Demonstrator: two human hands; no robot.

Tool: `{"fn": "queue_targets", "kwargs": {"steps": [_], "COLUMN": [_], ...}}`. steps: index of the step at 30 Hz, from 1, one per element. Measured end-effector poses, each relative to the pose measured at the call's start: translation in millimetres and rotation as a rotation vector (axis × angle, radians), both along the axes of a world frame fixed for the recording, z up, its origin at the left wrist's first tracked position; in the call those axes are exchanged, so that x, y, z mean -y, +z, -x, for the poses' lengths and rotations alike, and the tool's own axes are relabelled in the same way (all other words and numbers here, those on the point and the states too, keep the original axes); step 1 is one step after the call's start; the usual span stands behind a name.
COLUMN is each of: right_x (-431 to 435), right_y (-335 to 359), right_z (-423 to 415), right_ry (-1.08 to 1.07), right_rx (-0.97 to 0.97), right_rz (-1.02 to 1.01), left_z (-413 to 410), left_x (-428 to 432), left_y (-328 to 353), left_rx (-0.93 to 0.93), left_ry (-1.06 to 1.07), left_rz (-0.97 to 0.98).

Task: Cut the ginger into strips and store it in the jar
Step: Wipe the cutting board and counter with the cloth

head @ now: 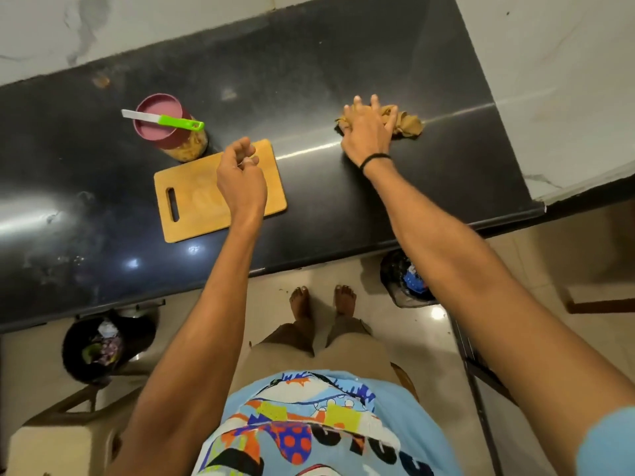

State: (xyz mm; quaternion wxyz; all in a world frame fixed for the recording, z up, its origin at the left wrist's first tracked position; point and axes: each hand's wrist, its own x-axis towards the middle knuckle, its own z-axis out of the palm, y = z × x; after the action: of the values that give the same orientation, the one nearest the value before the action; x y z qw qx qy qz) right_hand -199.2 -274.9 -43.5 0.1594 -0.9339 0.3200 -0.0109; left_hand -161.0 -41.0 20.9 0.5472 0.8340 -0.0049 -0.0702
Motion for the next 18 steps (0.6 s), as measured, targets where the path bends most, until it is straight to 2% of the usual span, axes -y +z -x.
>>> {"fn": "queue_targets", "kwargs": {"steps": [8, 14, 16, 18], "right_x": [-87, -116, -93, -65], "right_y": [-8, -17, -18, -4], "right_z": [49, 158, 200, 225], "right_ry": [0.395, 0.679, 0.562, 0.138], "right_rx": [0.062, 0.235, 0.318, 0.445], "right_rz": [0.058, -0.013, 0.026, 0.017], "left_z": [25, 56, 61, 59], "left_x": [-17, 13, 19, 15], "left_y": [-21, -21, -17, -12], "left_rx": [-0.053, -0.001, 0.013, 0.024], "left_ry": [-0.008, -0.147, -0.202, -0.22], "left_rz": [-0.125, -0.205, -0.215, -0.223]}}
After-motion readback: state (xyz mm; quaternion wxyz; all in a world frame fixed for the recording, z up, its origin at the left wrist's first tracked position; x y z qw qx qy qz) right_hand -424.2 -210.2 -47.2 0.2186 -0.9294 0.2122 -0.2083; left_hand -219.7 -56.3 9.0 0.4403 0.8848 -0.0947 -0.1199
